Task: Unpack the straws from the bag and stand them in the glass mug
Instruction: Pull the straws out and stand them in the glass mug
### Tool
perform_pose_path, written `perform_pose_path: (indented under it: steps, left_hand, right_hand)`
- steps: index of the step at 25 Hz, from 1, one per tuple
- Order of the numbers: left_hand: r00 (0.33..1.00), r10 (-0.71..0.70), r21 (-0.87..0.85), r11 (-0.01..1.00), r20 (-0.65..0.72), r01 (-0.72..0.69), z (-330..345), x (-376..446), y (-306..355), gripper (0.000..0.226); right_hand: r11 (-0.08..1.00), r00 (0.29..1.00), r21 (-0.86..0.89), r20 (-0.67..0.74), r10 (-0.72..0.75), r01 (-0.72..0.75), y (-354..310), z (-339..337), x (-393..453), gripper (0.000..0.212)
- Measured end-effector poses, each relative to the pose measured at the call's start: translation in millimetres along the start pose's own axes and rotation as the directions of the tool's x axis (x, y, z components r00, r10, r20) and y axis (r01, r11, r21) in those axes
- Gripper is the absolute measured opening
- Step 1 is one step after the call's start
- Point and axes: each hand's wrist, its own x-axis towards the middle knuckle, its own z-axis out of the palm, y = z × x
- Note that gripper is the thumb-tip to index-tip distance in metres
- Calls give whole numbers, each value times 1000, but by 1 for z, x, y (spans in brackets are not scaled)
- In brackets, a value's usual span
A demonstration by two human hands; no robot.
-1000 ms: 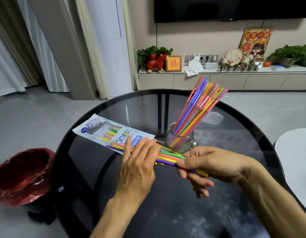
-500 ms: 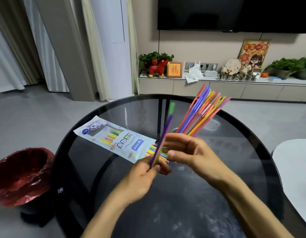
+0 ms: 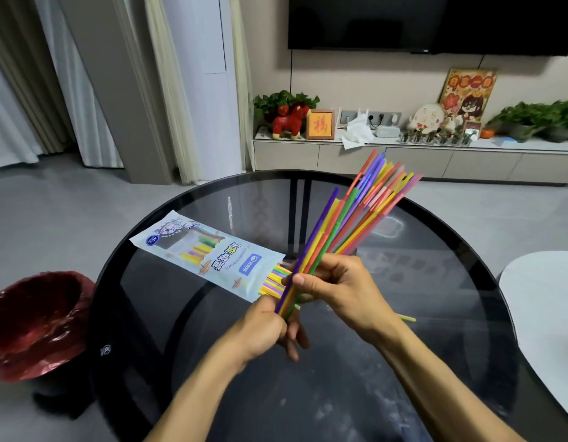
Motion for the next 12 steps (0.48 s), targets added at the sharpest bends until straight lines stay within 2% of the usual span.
perform_pose_path:
  steps: [2,3,5,6,7,8,9,10,11,12]
  left_hand:
    - [1000,-25,33,999,17,25,2,-2,1,30]
    - [1000,-10,34,999,-18,11,2,-2,3,31]
    - [980,72,40,997,-184,-65,0,-2,7,37]
    - [951,134,87,990,-279,-114,-3,-2,9,35]
    - [909,208,222,966,-360,-133,-7,-2,8,30]
    - [873,291,452,887,-392,-93,-12,0,4,28]
    - [886,303,663,748,-352,7,-15,0,-3,35]
    - [925,224,783,612,-306,111,-15,2,-12,48]
    - [955,107,833,522,-276,182,-15,4,-19,57]
    - [966,29,853,478,-256,211,-15,5,-24,61]
  right_hand:
    - [1000,1000,4,-23,22,-22,2,1,0,16]
    - [1000,997,9,-70,19,-19,1,0,1,12]
    - [999,961,45,-275,5,8,-9,-13,5,6]
    - [996,914,85,-405,-3,41,-15,-27,7,7]
    - [986,848,140,-530,-4,92,-22,-46,9,9]
    - [970,777,192,-629,6,149,-30,-64,13,11]
    - [960,720,211,-694,15,183,-36,-79,20,13]
    - [965,684,183,-729,5,187,-39,-87,28,14]
    - [983,663,110,-748,-17,150,-38,-91,36,15]
    - [995,663,34,-748,-34,89,-34,-89,44,15]
